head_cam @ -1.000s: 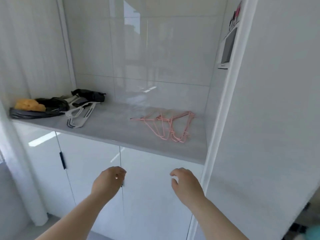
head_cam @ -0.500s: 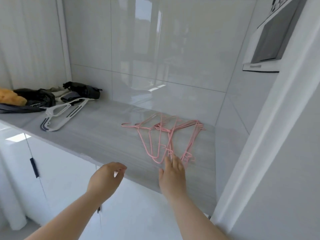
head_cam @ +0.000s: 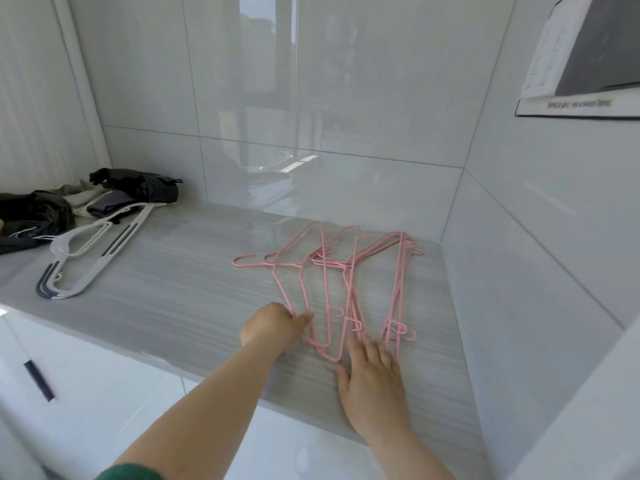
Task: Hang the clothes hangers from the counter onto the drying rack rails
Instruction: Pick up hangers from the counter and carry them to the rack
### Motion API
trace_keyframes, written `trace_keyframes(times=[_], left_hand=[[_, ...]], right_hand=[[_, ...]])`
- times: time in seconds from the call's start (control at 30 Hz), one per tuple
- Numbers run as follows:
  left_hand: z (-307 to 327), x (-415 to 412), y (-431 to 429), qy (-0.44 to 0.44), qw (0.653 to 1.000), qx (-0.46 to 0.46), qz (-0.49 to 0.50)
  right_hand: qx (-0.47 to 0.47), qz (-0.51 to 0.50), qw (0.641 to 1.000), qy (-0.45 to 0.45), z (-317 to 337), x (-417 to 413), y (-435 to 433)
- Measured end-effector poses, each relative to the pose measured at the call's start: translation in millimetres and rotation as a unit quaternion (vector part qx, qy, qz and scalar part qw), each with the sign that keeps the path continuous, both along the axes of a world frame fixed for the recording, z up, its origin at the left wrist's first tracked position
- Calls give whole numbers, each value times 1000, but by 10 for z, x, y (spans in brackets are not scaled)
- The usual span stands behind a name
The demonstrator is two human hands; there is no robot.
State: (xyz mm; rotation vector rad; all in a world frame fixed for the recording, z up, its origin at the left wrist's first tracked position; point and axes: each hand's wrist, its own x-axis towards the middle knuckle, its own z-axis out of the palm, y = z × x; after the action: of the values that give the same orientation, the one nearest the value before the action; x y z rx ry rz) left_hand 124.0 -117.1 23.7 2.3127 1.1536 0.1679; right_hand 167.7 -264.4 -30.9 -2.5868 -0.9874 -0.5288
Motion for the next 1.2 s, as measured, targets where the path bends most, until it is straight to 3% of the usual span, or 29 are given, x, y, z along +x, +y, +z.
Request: trace_keyframes(times=[0.23, 0.33, 0.43, 0.5, 0.57, 0.8, 0.9, 1.03, 1.2], left_hand=[[-59, 37, 92, -23, 999, -3, 24], [-106, -67, 165, -116, 992, -47, 24], [-117, -244, 194, -301, 932, -197, 40], [-93, -367, 208, -364, 884, -286, 63], [-54, -485, 229, -386, 862, -317, 83], [138, -860, 274, -428, 857, -276, 79], [243, -1051, 316, -452, 850, -261, 75], [368, -1411, 355, -448, 867, -212, 57], [505, -2041, 335, -378, 920, -95, 36]], right_hand=[[22, 0, 999, -34, -19, 32, 27], [25, 4, 999, -47, -28, 38, 33], [13, 3, 998, -59, -21, 38, 41], [4, -2, 998, -59, -9, 28, 40], [-4, -2, 998, -56, -8, 23, 37], [-33, -2, 999, -43, 28, 9, 19], [-10, -4, 997, -76, -4, 8, 18], [68, 12, 991, -118, 80, -15, 71], [297, 61, 940, -154, 562, -146, 548]])
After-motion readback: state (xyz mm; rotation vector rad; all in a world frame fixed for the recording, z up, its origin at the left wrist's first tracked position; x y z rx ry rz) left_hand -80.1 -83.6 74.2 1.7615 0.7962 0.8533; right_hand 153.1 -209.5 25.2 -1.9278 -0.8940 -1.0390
